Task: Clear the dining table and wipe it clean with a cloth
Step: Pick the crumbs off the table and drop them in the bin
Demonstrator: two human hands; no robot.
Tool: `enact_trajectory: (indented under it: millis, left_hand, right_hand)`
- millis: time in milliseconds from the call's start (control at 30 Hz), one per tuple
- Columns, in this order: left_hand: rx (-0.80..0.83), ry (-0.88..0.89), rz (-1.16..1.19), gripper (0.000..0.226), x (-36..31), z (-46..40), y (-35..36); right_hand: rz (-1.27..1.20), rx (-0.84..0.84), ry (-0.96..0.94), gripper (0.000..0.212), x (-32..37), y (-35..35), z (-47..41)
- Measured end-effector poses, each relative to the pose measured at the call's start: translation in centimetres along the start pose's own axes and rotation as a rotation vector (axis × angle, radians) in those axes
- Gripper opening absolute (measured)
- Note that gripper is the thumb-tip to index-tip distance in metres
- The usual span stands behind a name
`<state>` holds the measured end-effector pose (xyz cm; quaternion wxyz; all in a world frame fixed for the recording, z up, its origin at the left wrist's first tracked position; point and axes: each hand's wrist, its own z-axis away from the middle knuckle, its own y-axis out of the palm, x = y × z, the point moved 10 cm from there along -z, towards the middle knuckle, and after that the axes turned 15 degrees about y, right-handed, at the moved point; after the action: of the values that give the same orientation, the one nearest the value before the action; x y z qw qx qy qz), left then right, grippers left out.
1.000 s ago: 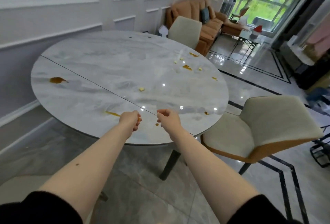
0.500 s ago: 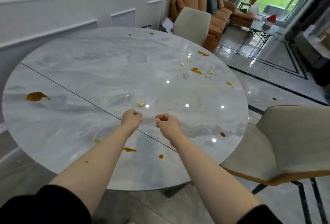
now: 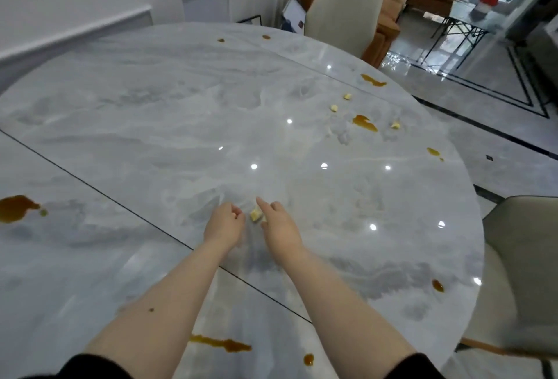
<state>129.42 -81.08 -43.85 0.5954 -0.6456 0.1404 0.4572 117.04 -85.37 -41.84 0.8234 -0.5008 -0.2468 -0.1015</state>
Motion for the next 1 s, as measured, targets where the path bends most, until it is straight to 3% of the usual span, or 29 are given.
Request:
enact_trajectory:
  millis: [300,467,567,733,1000]
  left_hand:
    - [-0.021,-0.026,-0.018,0.014,1.4,-1.4,0.4]
    - [-0.021,-0.008,-0.023,0.016,0.7,-0.8,0.8]
    - [0.01,0.0,-0.015,0.015,-0.9,0.3,1.8]
    - [0.087,0.095,0.009,0.017,-6.1,3.3,5.3]
    - [0.271,0.311,0.014,0.01,-18.2,13.4,15.2]
  right_hand:
    - [0.209,-0.024,-0.087,0.014,0.9,2.1,-1.9]
    - [0.161,-0.071,-0.044,0.015,-0.5,1.0,-0.8]
    - [0.009,-0.124,0.05,0.017,-2.9,-1.0,0.5]
    - [-0.193,-0.254,0.241,0.021,-9.6,-6.1,4.8]
    - [-0.325,-0.359,0.336,0.02,-21.1,-12.3,17.3]
